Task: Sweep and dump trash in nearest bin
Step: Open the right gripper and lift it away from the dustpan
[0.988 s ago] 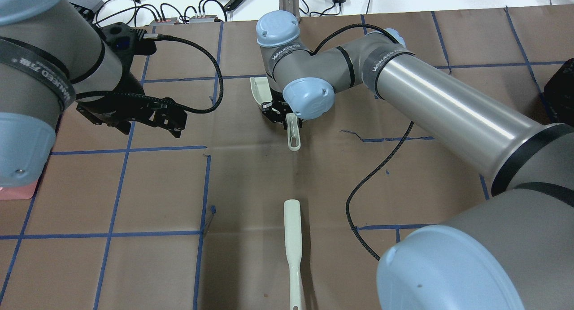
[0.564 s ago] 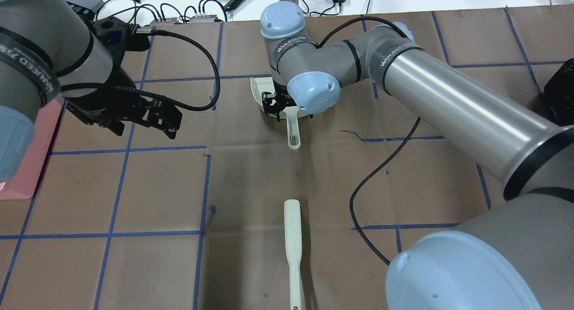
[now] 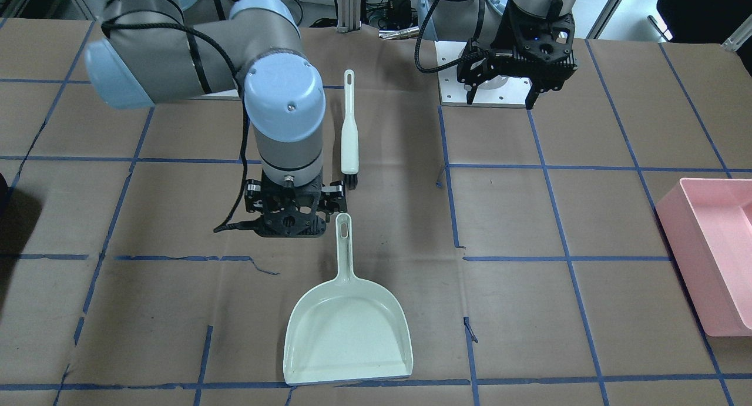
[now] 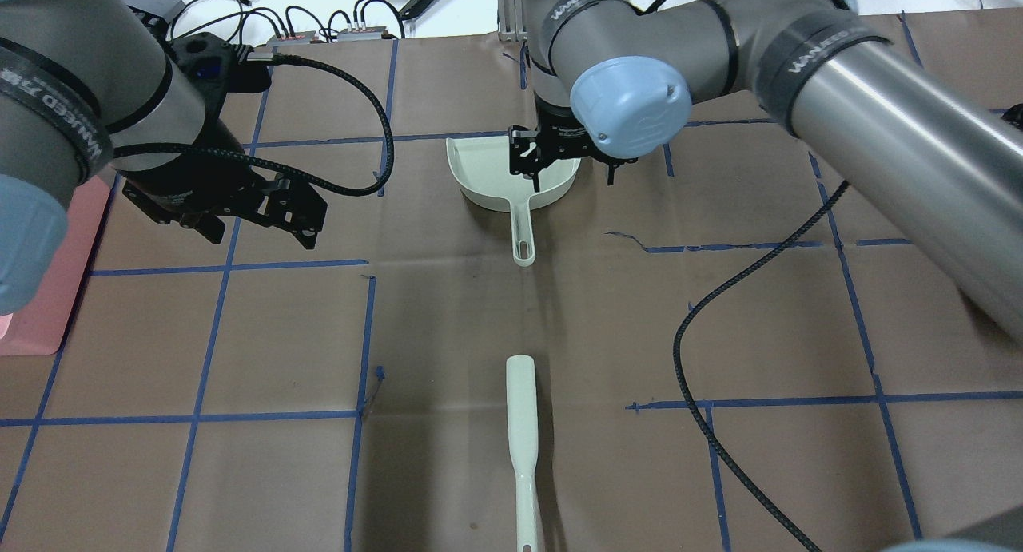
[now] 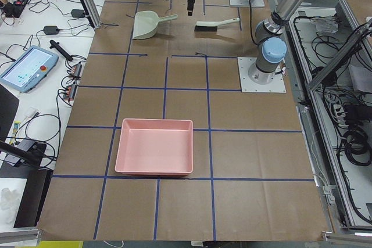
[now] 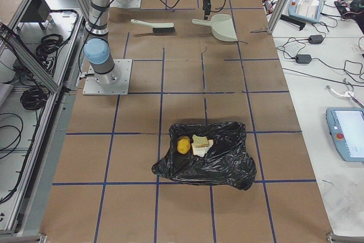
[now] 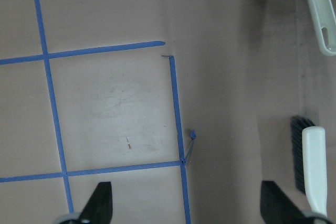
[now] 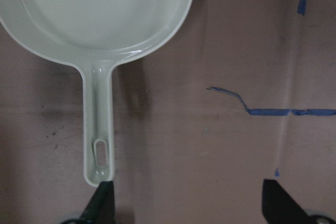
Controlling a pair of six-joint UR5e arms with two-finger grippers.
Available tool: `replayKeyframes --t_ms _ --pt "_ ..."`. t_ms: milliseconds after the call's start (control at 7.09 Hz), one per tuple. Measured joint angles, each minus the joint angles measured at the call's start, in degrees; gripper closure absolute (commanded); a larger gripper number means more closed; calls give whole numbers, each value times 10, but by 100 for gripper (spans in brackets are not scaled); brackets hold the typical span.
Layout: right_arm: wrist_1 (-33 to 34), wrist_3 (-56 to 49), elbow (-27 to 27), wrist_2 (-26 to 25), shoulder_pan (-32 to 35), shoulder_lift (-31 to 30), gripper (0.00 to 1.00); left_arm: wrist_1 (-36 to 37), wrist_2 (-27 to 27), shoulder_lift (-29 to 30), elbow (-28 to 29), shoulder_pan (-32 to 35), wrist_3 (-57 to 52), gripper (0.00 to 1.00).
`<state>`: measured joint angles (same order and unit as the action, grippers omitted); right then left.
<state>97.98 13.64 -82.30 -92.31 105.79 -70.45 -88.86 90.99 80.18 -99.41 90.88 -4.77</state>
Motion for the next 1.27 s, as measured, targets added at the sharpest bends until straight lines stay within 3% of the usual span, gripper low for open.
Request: replayKeyframes --t_ms 282,706,1270 --pt "-66 -92 -21 0 -58 -77 0 0 -2 3 0 0 2 1" --pt "-75 -191 -109 4 -153 -205 0 -3 1 3 -3 0 2 1" --pt "-70 -191 -137 10 -167 -255 0 -4 7 -3 -12 0 5 1"
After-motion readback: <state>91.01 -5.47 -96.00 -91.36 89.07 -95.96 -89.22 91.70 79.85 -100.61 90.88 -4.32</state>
